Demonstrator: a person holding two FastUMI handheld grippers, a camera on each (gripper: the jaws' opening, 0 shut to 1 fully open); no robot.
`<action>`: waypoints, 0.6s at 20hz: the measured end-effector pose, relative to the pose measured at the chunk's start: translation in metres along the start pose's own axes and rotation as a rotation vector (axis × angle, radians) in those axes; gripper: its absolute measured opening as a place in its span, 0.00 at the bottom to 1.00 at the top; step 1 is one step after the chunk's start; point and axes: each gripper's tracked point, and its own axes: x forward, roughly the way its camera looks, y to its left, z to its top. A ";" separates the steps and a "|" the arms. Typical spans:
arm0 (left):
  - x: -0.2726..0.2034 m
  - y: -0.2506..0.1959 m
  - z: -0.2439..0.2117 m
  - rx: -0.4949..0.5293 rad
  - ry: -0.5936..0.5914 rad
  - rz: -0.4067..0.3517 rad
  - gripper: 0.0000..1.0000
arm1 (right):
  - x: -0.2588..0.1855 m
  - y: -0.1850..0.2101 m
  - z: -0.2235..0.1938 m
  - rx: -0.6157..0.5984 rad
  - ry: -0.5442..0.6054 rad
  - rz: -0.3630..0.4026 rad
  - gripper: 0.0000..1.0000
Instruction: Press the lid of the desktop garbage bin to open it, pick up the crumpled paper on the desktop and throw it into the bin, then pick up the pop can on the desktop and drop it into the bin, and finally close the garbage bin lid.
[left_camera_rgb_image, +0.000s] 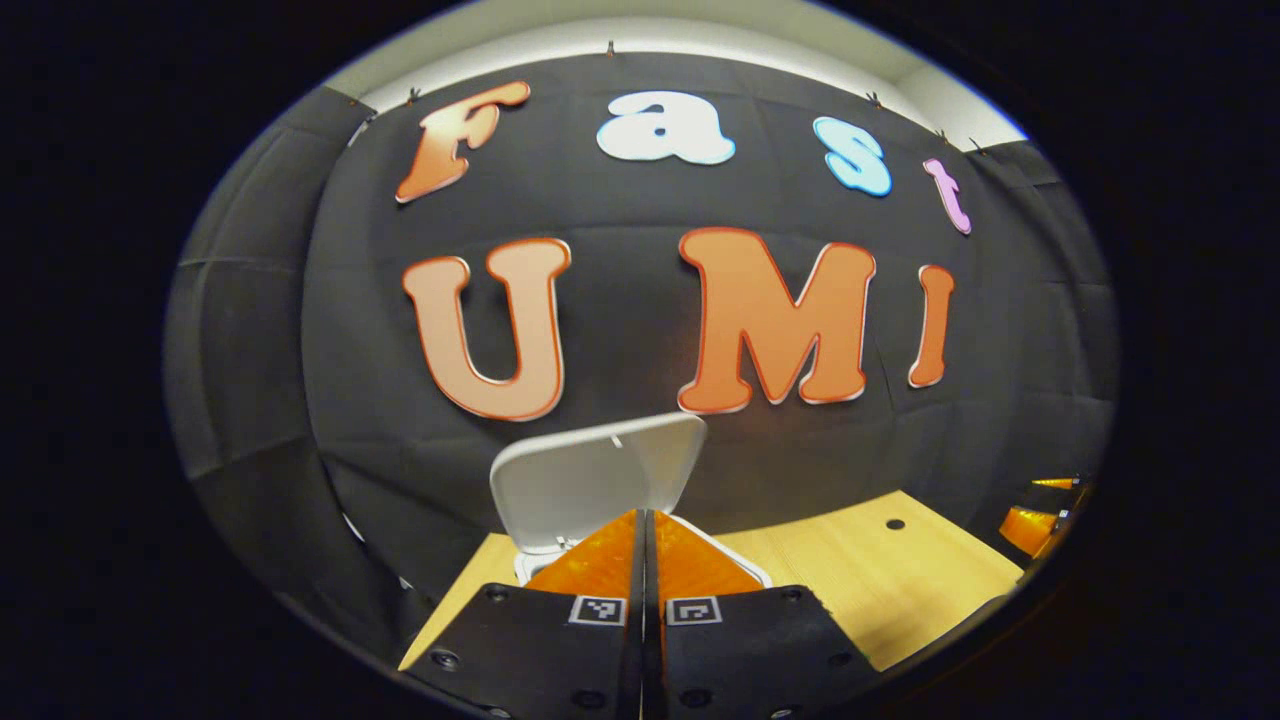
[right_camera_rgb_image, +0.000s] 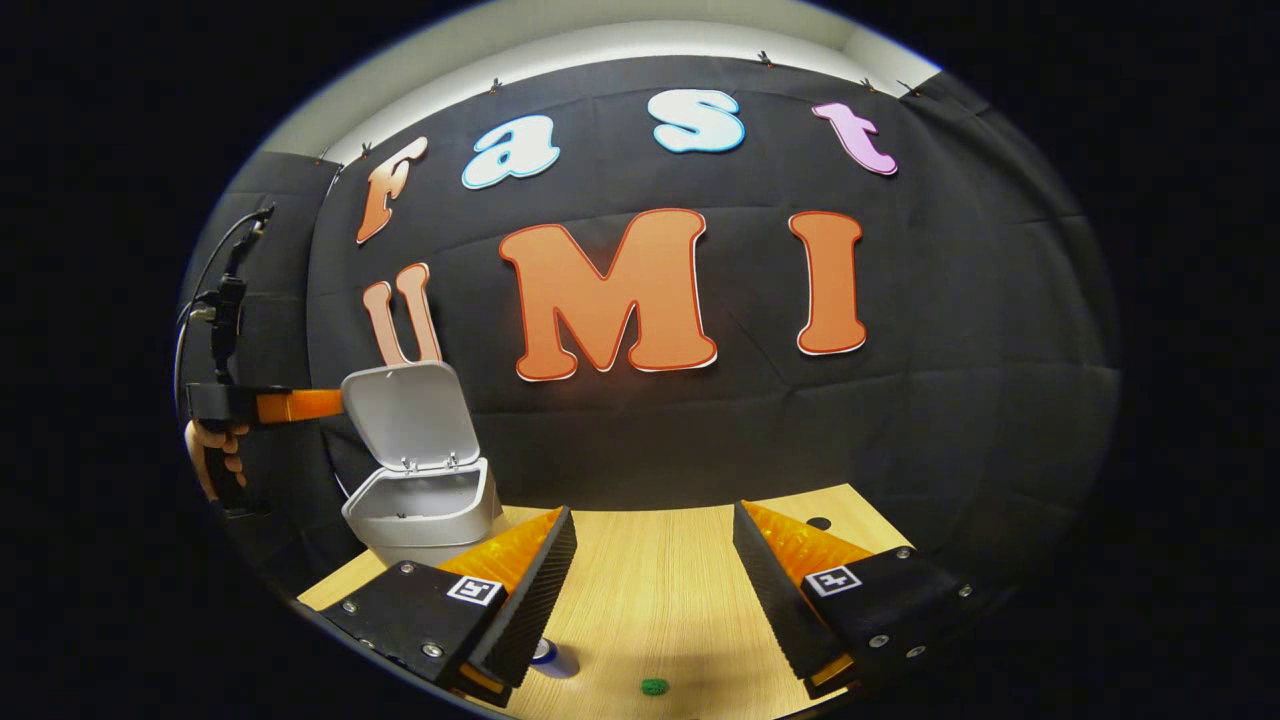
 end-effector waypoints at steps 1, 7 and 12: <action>-0.013 -0.004 0.009 -0.013 -0.039 0.002 0.06 | 0.000 -0.002 0.001 0.003 -0.005 -0.006 0.94; -0.037 -0.019 0.010 -0.075 -0.081 -0.016 0.28 | -0.003 -0.001 0.007 -0.002 -0.026 0.004 0.94; -0.042 -0.022 0.000 -0.122 -0.078 -0.025 0.69 | -0.003 0.007 0.002 -0.034 -0.014 0.031 0.94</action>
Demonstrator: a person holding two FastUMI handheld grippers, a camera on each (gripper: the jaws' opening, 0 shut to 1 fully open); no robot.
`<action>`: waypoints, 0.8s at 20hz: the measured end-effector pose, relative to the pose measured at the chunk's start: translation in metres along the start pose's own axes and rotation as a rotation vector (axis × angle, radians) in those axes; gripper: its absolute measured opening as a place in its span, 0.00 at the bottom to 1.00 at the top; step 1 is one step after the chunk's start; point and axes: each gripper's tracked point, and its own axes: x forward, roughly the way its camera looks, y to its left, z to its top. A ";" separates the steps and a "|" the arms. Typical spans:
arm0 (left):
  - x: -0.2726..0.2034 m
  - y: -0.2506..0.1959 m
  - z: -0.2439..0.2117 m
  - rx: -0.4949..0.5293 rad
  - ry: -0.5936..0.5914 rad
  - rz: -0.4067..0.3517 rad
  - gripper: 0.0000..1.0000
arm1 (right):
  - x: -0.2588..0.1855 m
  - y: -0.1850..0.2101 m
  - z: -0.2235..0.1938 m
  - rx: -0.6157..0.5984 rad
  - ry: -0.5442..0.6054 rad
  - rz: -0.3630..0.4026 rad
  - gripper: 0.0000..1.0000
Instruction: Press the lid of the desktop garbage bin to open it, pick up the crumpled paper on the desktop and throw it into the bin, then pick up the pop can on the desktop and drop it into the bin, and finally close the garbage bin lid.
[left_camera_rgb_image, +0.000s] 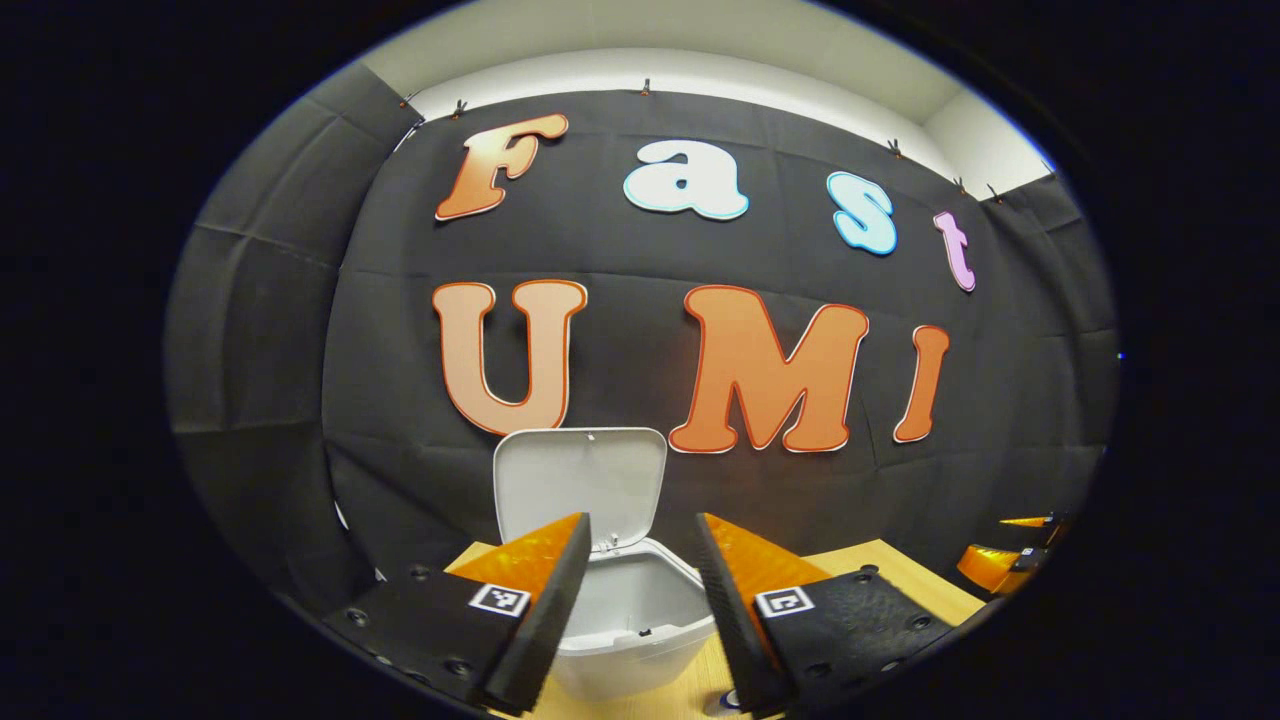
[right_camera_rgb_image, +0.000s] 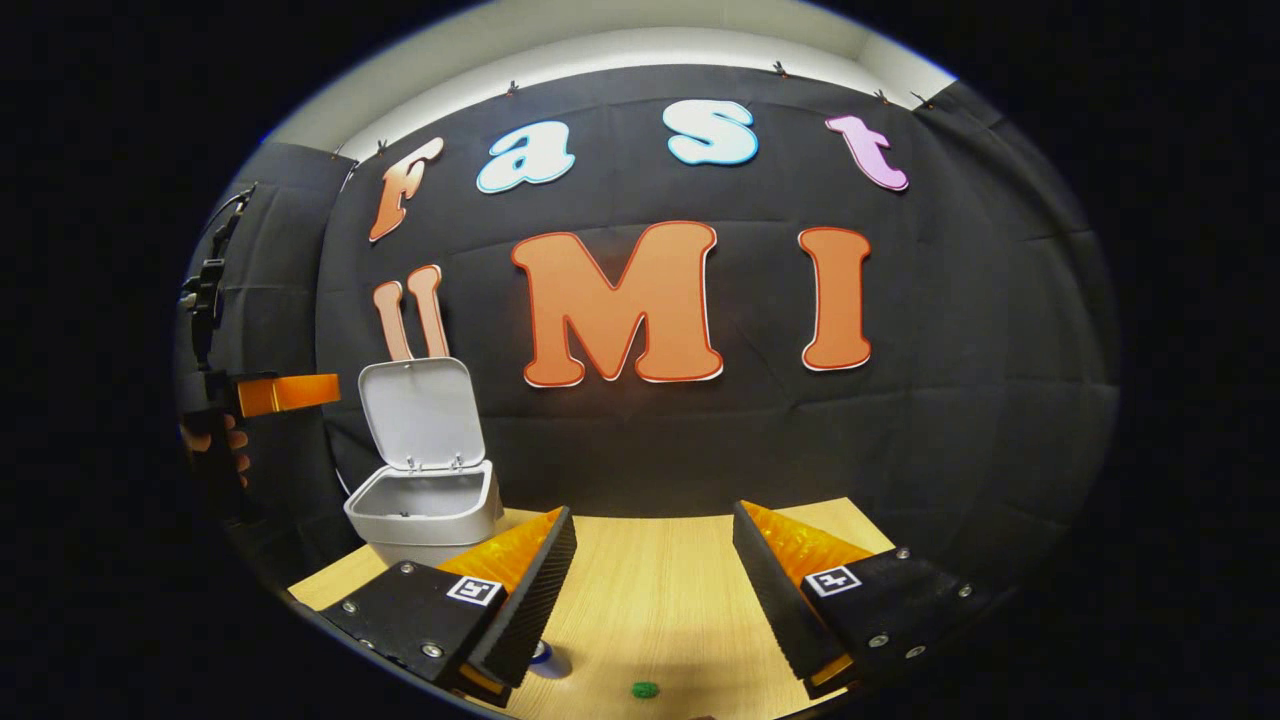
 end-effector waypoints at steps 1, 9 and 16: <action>-0.001 0.001 -0.001 -0.002 -0.007 0.005 0.87 | 0.001 0.000 -0.001 0.004 0.005 0.001 0.94; -0.001 -0.005 -0.014 0.015 0.013 -0.005 0.95 | 0.007 -0.012 -0.025 -0.013 0.063 -0.017 0.94; 0.003 -0.005 -0.042 0.036 0.064 -0.024 0.95 | 0.012 -0.018 -0.116 -0.075 0.291 -0.003 0.94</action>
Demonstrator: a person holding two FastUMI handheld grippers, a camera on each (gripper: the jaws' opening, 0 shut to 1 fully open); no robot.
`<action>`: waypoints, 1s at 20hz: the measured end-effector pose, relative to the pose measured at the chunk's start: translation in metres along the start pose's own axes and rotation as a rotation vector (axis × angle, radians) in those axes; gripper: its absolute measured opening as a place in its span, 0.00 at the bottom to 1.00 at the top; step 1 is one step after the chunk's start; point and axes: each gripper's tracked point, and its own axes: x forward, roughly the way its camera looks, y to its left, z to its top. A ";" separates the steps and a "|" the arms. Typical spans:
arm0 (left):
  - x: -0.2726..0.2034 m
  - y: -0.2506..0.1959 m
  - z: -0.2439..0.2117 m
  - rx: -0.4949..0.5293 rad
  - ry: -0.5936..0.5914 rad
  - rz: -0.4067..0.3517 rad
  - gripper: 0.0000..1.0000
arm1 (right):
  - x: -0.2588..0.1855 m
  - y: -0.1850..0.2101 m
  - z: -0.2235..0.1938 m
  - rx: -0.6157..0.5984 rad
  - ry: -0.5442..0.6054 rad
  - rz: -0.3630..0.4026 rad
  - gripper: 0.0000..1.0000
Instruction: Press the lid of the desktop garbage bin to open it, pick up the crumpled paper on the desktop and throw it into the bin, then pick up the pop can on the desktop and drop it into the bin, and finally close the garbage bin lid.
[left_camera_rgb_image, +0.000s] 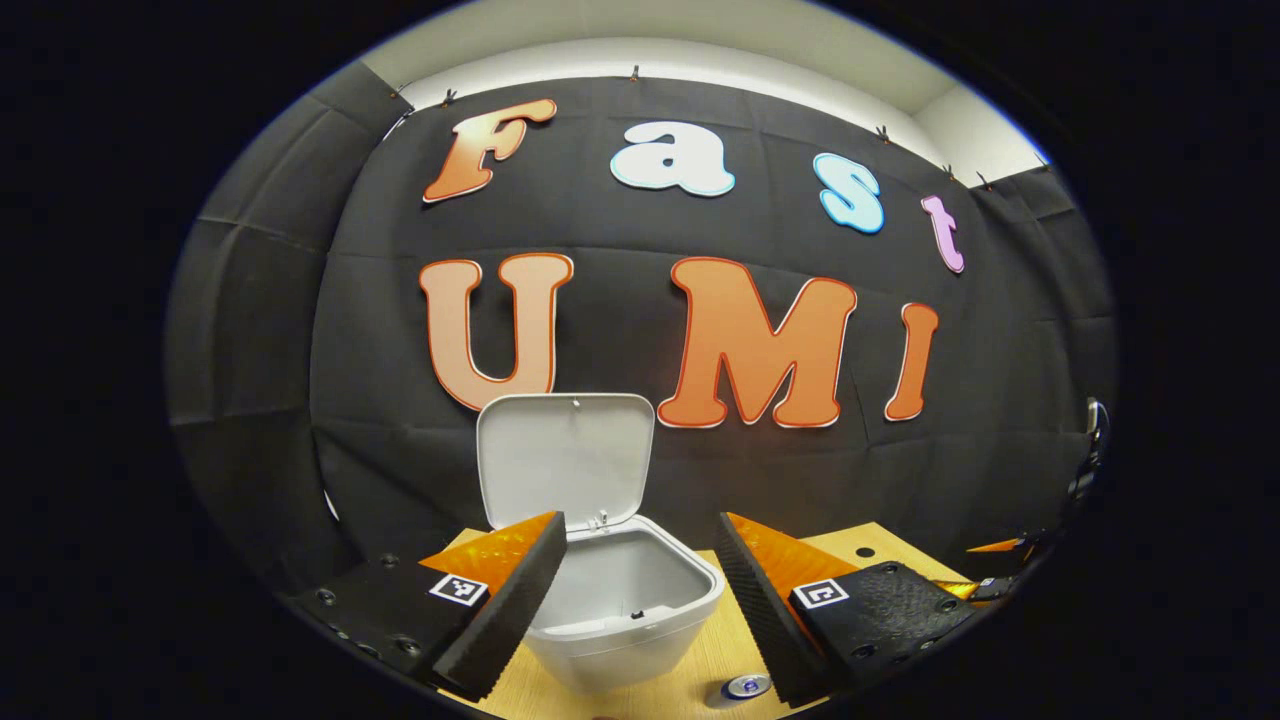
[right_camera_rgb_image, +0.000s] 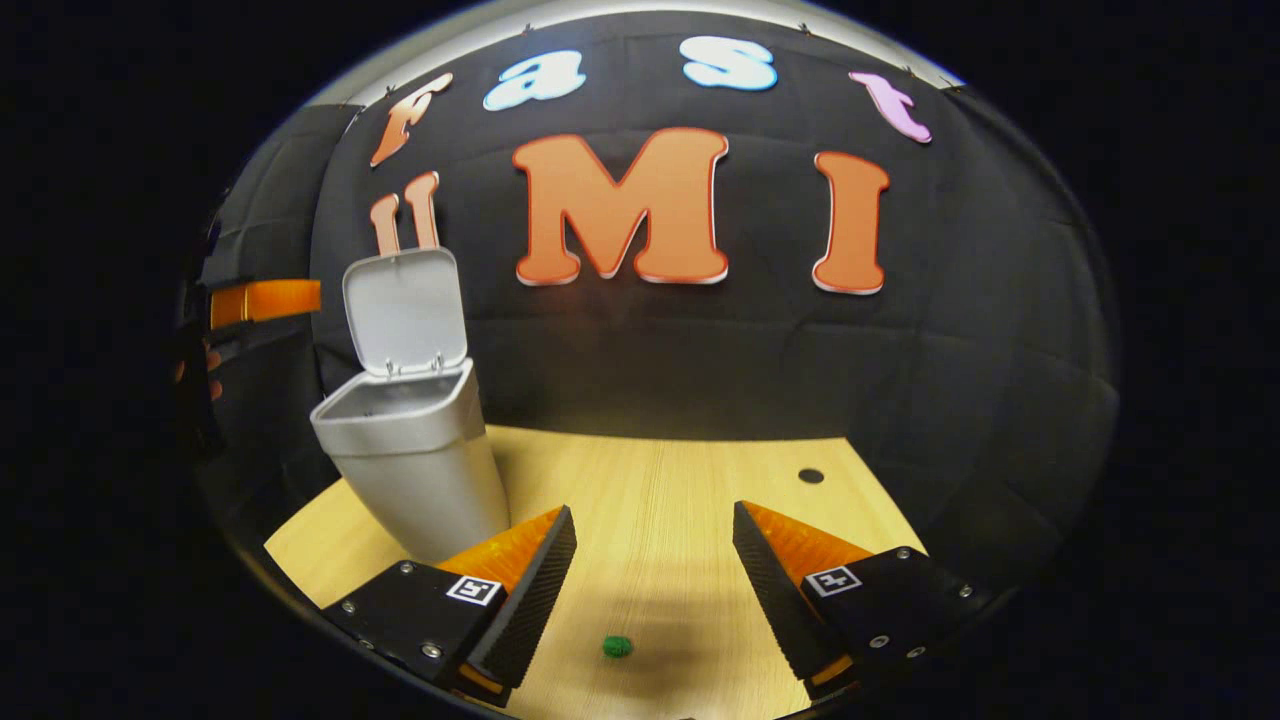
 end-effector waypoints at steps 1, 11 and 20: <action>0.000 0.000 -0.004 0.006 0.002 -0.002 0.95 | 0.005 0.005 -0.014 -0.001 0.039 0.006 0.94; -0.004 0.027 -0.035 0.001 0.053 -0.010 0.95 | 0.045 0.032 -0.174 -0.059 0.463 0.071 0.96; 0.000 0.074 -0.062 -0.021 0.131 0.044 0.95 | 0.052 0.033 -0.221 -0.096 0.701 0.097 0.96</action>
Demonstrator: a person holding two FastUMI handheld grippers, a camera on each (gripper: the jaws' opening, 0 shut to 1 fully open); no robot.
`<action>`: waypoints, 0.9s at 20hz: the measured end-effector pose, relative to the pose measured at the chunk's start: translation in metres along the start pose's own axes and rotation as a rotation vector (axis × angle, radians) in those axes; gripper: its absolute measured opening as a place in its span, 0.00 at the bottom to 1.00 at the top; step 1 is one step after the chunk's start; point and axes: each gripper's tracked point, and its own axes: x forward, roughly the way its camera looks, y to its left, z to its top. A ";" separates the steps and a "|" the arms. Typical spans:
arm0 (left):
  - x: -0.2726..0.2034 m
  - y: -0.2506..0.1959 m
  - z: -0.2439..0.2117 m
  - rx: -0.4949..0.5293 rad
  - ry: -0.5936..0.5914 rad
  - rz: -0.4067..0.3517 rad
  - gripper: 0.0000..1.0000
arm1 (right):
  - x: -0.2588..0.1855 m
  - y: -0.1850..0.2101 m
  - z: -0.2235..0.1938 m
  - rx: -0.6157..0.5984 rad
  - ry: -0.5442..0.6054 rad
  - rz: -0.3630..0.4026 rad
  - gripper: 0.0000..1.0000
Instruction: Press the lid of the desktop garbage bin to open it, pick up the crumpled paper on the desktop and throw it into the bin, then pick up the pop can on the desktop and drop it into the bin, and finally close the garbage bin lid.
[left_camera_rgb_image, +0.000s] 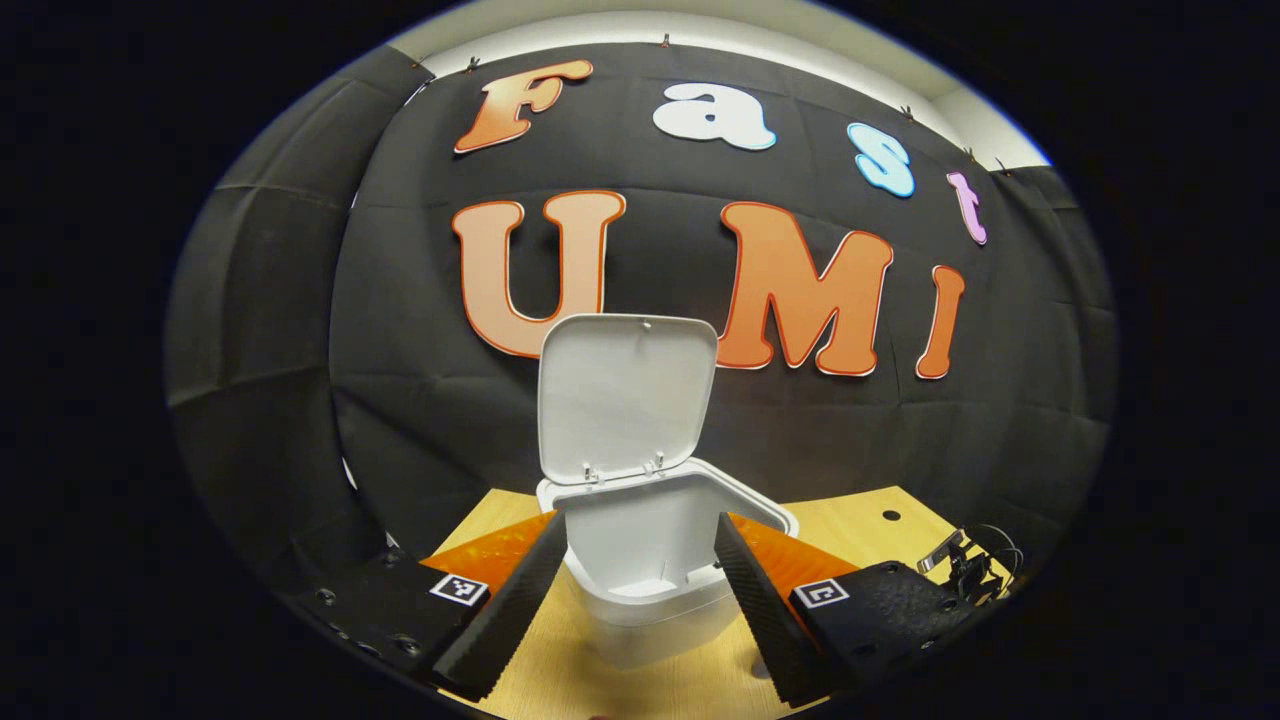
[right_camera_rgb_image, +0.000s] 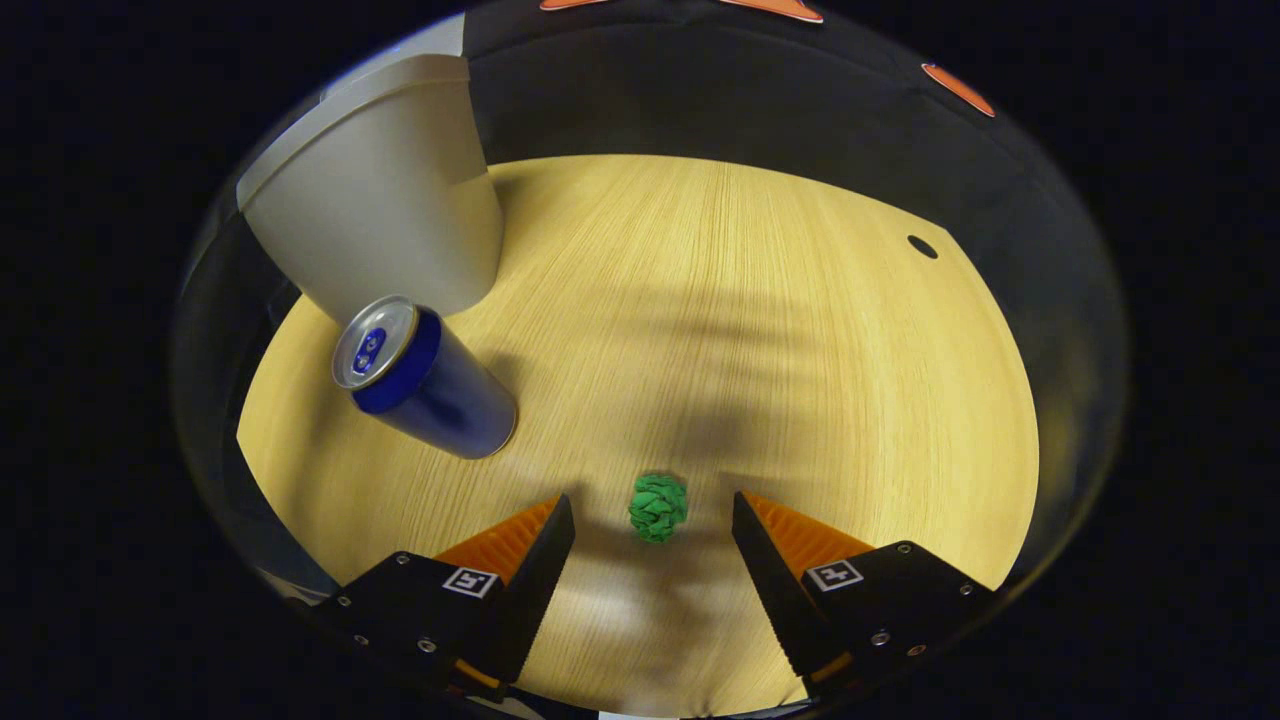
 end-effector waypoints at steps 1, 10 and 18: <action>0.001 0.003 -0.002 -0.002 0.007 0.002 0.95 | 0.001 0.001 0.000 -0.002 0.016 0.007 0.96; 0.006 0.016 -0.008 0.000 0.031 0.005 0.95 | 0.004 0.012 -0.009 0.021 0.144 0.052 0.65; 0.007 0.009 -0.007 0.004 0.032 -0.012 0.95 | 0.002 0.019 -0.005 0.013 0.136 0.071 0.10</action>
